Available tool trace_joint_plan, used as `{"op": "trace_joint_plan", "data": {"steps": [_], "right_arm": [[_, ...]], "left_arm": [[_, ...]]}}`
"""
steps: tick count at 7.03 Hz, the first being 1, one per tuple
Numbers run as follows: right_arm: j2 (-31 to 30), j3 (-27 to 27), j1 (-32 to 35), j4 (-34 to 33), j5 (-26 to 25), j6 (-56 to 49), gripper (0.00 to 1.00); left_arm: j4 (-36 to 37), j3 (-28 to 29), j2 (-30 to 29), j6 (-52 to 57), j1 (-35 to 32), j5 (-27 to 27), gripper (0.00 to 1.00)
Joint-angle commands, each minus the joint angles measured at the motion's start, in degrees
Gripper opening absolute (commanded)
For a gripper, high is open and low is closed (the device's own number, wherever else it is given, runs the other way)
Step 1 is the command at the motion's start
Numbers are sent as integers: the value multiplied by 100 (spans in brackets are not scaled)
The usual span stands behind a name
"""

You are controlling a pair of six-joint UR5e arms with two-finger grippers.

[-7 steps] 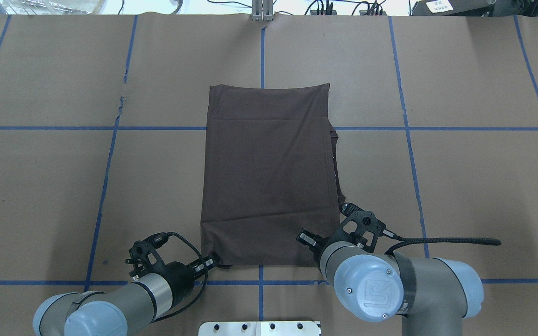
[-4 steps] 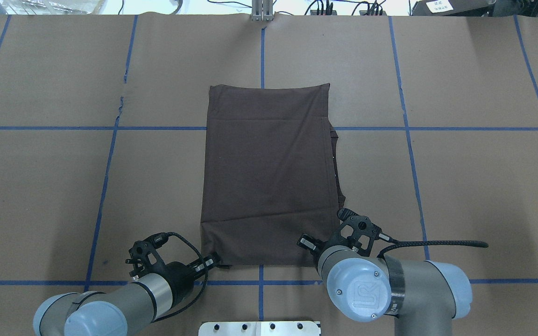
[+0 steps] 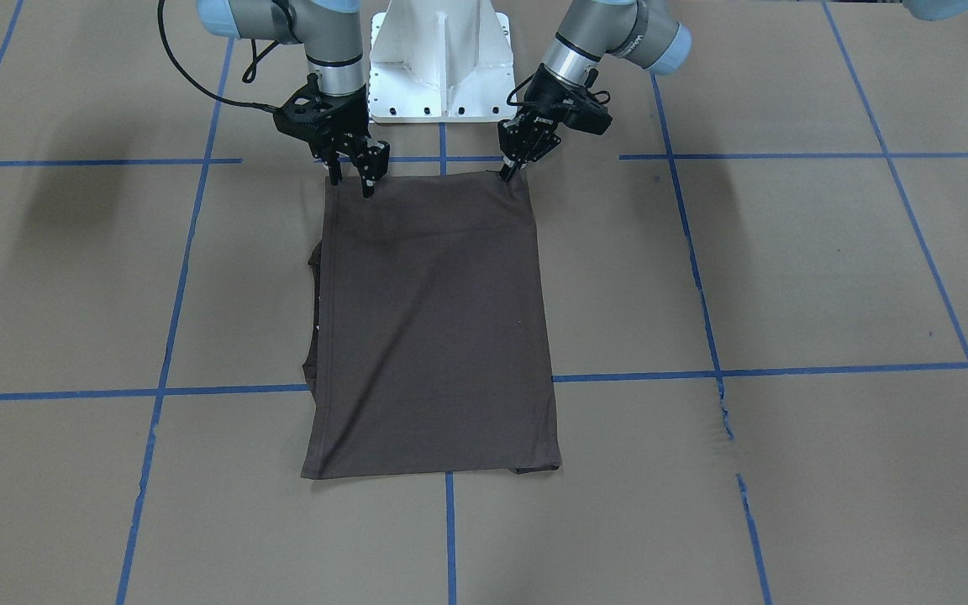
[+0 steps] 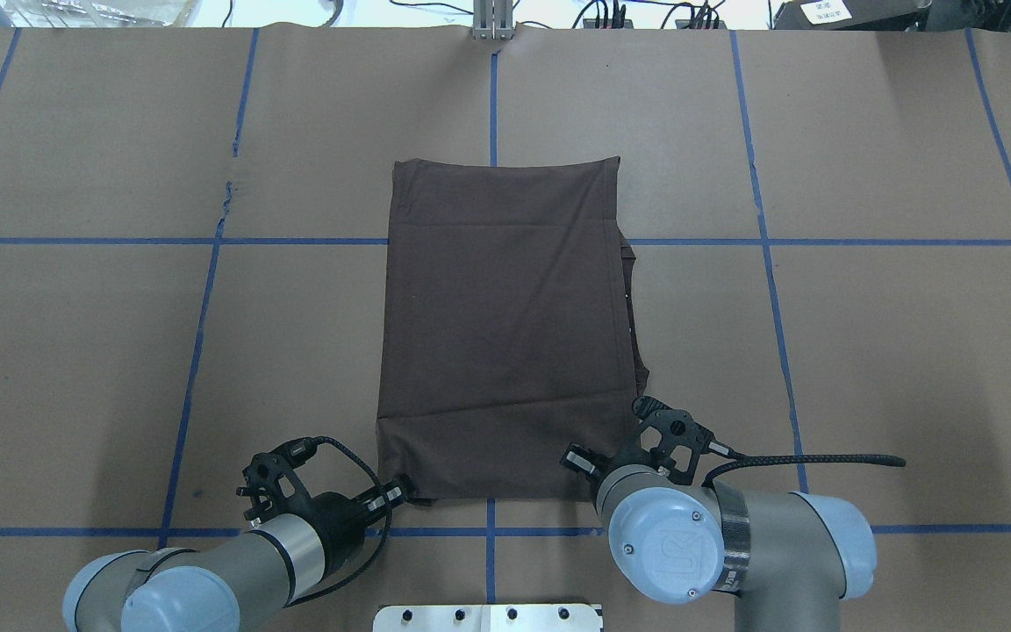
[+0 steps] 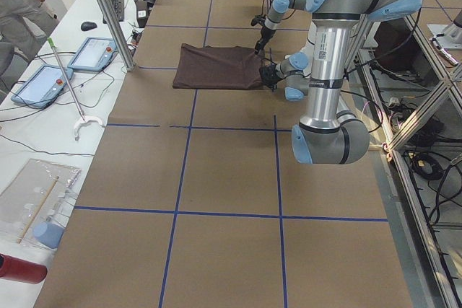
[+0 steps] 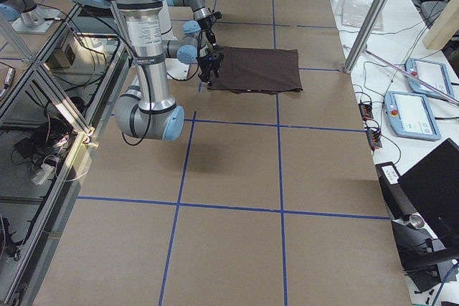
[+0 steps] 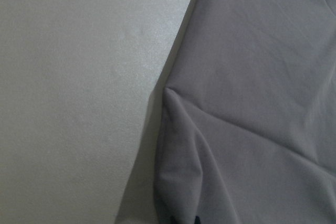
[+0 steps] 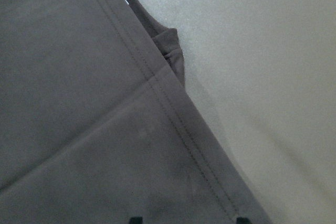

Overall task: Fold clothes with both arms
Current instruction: 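Close both grippers on the shirt's edge nearest the robot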

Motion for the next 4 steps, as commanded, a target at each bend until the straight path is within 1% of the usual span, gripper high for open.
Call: {"op": "trace_joint_plan", "data": {"steps": [1,4], "right_arm": [[12,-55,-22,-1,-9,9,67],[152,-196,-57,-1,-26,70,67]], "left_arm": [[0,-8,-9,0,9,0,0],[0,-8,-9,-9,0,0,0]]}}
